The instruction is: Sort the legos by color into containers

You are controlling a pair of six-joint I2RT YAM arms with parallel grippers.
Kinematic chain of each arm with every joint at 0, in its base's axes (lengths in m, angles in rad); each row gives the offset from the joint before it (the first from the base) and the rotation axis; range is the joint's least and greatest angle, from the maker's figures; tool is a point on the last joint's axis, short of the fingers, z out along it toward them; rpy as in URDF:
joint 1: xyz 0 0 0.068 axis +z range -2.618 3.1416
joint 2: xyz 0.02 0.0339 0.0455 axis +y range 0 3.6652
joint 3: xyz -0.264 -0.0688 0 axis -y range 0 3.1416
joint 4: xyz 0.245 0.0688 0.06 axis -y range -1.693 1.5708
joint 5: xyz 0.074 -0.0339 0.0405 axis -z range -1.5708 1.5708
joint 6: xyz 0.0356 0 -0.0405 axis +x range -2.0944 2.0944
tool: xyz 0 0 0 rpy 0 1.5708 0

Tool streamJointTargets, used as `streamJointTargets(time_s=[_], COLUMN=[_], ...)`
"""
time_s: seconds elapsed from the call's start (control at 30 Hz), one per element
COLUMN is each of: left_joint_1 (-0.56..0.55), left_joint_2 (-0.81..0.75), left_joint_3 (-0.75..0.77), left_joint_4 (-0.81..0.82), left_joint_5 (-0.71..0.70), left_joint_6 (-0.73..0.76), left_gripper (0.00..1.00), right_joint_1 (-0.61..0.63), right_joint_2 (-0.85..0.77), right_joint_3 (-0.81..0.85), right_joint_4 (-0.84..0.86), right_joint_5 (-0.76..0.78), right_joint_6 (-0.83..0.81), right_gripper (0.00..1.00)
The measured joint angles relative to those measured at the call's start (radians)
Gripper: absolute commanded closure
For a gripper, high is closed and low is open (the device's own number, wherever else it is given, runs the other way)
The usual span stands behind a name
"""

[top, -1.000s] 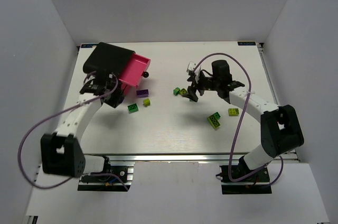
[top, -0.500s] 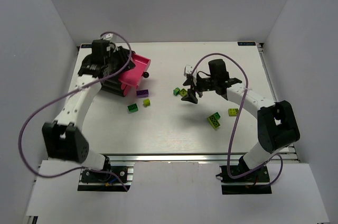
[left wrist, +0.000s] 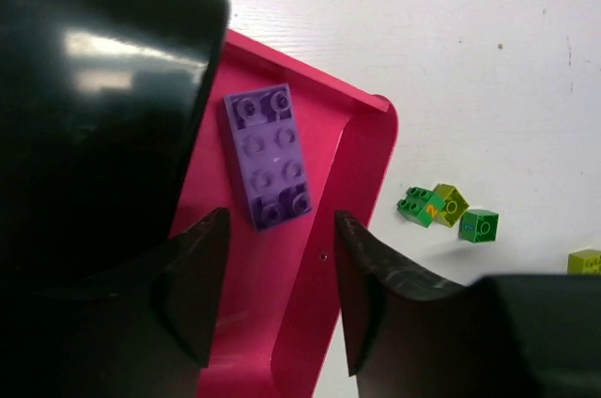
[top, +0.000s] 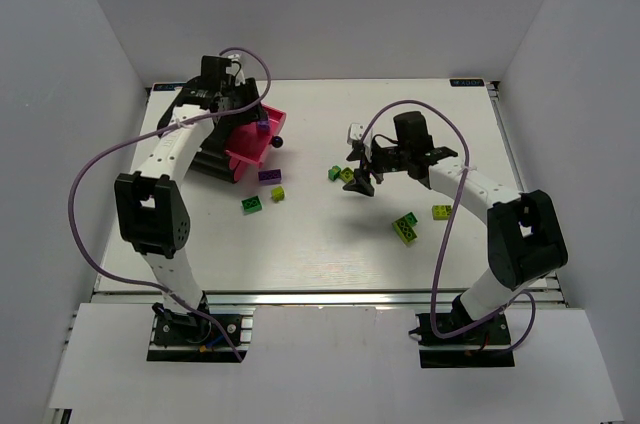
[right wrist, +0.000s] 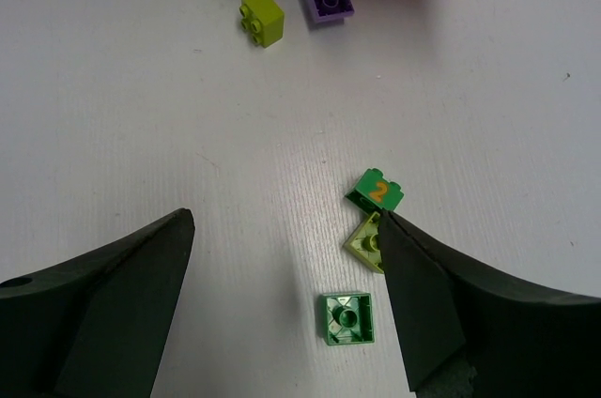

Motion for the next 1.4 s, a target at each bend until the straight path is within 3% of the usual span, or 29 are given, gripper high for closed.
streamJointTargets(time_s=[0.07,0.23,0.33,0.4,0.5,0.7,0.9,1.07,1.4], left_joint_1=[-0.005,-0.017,-0.019,-0.018,-0.013,0.002,0.002,0.002,0.002], left_joint_2=[0.01,0.013,0.008,-0.01,-0.099,-0.545,-0.859,-0.936,-0.943], left_joint_3=[0.025,0.072,0.086,0.083,0.009,-0.299,-0.492,-0.546,-0.546], left_joint_4=[-0.008,-0.012,-0.011,-0.011,0.029,0.089,0.08,0.008,-0.056], left_joint_5=[0.0,0.0,-0.003,-0.009,-0.027,-0.074,-0.124,-0.183,-0.243], left_joint_6=[0.0,-0.003,-0.018,-0.042,-0.085,-0.18,-0.272,-0.314,-0.318], left_gripper=[0.34,0.33,0.41,0.56,0.65,0.46,0.4,0.37,0.32], right_joint_1=[0.0,0.001,0.007,0.013,0.032,0.09,0.152,0.196,0.247], right_joint_2=[0.0,0.016,0.045,0.078,0.171,0.43,0.587,0.674,0.715], right_joint_3=[0.0,0.006,0.013,0.015,0.047,0.249,0.459,0.574,0.577], right_joint_4=[0.0,-0.003,0.012,0.056,0.147,0.309,0.336,0.336,0.33], right_joint_5=[0.002,-0.006,-0.035,-0.065,-0.111,-0.099,-0.032,0.009,0.042], right_joint_6=[0.0,-0.022,-0.058,-0.077,-0.054,0.101,0.166,0.188,0.159], right_gripper=[0.15,0.13,0.15,0.19,0.31,0.34,0.32,0.3,0.3])
